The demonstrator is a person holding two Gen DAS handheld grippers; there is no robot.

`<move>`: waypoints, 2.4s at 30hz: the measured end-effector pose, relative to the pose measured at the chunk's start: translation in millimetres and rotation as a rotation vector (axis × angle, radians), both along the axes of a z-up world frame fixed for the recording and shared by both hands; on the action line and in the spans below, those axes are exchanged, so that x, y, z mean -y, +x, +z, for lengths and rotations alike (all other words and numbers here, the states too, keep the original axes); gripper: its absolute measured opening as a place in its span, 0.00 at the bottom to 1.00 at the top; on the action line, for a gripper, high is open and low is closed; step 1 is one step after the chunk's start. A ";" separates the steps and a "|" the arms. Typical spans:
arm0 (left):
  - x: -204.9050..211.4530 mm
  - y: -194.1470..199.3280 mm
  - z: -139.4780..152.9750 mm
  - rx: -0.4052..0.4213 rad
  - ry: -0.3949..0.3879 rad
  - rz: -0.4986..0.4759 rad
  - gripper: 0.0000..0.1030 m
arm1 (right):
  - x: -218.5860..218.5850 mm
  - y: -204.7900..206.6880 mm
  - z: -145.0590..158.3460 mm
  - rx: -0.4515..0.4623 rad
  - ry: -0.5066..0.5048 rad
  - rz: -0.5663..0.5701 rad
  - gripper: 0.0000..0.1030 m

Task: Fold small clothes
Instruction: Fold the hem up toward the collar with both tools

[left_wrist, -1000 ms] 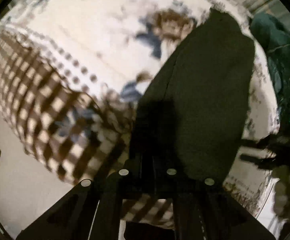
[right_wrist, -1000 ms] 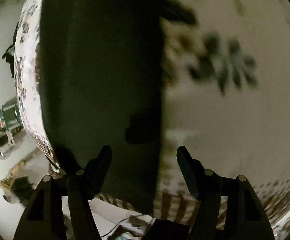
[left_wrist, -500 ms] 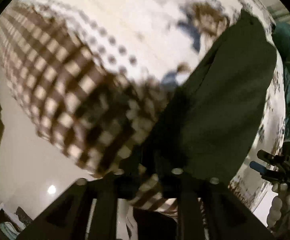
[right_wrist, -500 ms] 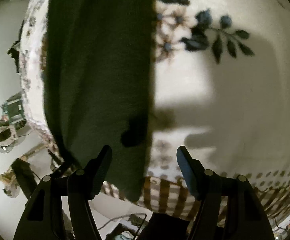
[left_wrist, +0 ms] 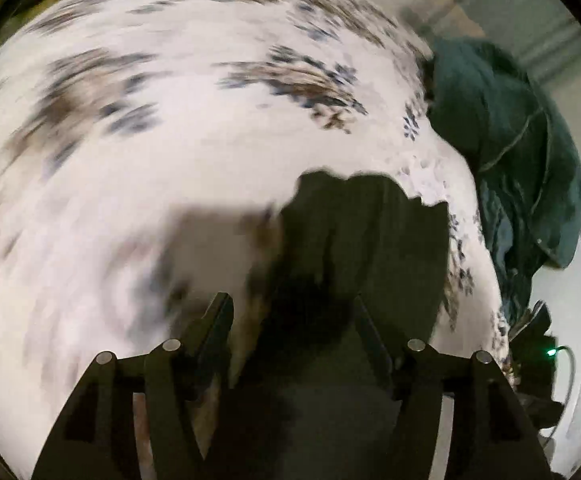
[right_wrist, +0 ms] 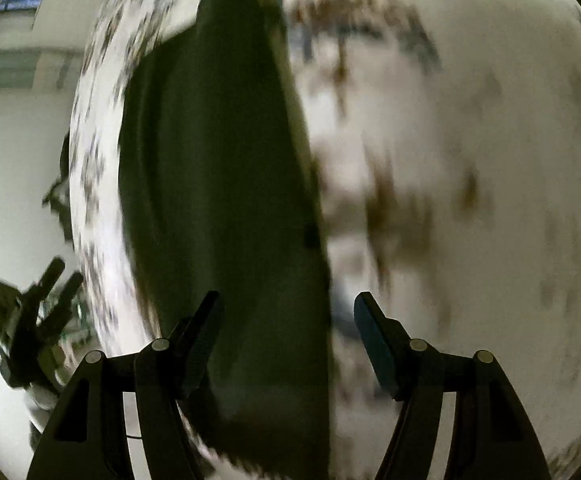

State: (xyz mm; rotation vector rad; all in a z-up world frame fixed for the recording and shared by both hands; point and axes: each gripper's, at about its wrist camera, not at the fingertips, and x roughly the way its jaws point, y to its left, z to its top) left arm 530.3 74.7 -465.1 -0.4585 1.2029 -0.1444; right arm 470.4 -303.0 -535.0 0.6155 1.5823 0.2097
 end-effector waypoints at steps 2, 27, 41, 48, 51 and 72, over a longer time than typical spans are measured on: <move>11.5 48.5 -28.6 -0.039 0.038 -0.059 0.56 | 7.7 42.4 -4.8 0.025 -0.004 -0.053 0.67; -0.5 95.8 -58.2 -0.117 -0.103 -0.111 0.54 | 13.2 164.2 -18.5 0.090 -0.026 -0.139 0.61; 43.3 158.8 -86.9 -0.095 0.035 -0.247 0.11 | -14.8 224.2 -54.1 0.088 -0.179 -0.150 0.12; 7.8 79.6 -26.9 -0.047 -0.045 -0.258 0.60 | -11.0 181.5 -20.9 0.072 -0.019 -0.129 0.70; -14.2 5.8 3.6 -0.028 -0.079 -0.246 0.68 | -9.2 116.4 10.9 0.083 -0.003 -0.079 0.70; 11.2 -337.3 -40.5 -0.267 0.016 -0.057 0.06 | -64.2 -315.7 -70.7 -0.270 0.148 -0.196 0.16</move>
